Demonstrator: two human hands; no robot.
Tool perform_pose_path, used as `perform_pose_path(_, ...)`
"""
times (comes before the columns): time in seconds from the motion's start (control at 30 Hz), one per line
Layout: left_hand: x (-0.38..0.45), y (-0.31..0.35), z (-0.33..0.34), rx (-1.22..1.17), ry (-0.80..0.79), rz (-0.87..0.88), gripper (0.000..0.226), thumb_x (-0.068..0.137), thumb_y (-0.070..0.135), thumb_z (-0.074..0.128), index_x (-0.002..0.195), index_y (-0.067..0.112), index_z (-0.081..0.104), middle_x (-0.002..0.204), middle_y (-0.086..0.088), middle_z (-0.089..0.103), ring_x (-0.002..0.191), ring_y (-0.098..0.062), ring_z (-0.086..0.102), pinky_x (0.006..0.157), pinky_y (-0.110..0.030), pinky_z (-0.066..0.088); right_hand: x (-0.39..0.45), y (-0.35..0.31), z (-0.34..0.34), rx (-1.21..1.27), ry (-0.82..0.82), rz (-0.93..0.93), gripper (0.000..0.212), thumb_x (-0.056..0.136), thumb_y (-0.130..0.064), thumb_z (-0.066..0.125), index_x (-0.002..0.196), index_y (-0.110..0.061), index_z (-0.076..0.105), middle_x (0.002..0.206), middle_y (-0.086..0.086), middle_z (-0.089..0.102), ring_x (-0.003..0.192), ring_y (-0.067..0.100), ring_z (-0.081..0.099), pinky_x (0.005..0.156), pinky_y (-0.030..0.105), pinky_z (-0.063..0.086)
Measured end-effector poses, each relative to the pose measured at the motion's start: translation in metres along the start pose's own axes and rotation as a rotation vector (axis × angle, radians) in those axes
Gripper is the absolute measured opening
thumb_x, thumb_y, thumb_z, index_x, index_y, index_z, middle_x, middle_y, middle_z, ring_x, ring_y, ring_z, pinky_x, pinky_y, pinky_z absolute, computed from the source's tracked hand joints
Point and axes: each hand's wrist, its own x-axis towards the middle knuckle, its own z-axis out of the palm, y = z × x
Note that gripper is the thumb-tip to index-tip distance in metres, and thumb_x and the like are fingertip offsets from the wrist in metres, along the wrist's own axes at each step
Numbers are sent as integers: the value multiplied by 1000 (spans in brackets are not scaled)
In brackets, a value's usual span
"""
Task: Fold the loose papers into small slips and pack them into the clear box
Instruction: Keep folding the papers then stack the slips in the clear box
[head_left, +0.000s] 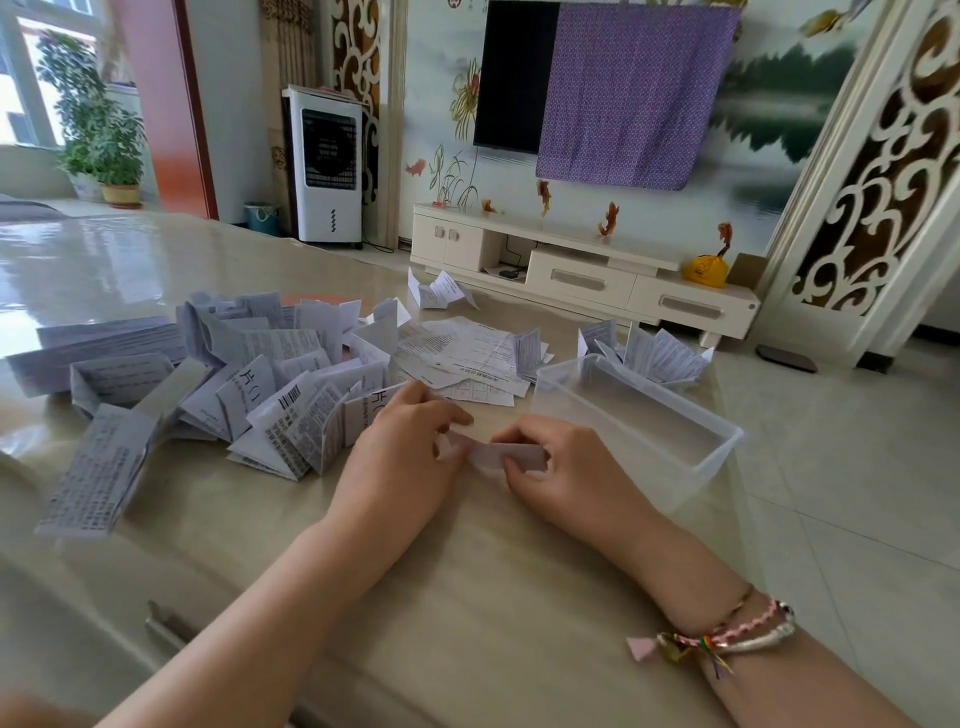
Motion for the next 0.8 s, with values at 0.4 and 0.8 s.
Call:
perform_pose_path(0.4, -1, 13, 3, -541, -98, -252, 19, 82, 0, 70, 82, 19, 72, 80, -3, 74, 73, -12, 70, 77, -29, 58, 4, 3, 1, 409, 36, 213, 16, 82, -15, 75, 94, -19, 65, 83, -2, 67, 74, 17, 61, 67, 31, 49)
perform_pose_path(0.8, 1, 16, -3, -805, -163, -421, 11, 84, -5, 66, 81, 5, 68, 64, -9, 68, 58, -18, 67, 69, -26, 59, 7, 0, -7, 607, 104, 249, 11, 89, -2, 64, 80, -5, 59, 68, -1, 58, 66, 8, 53, 67, 20, 46)
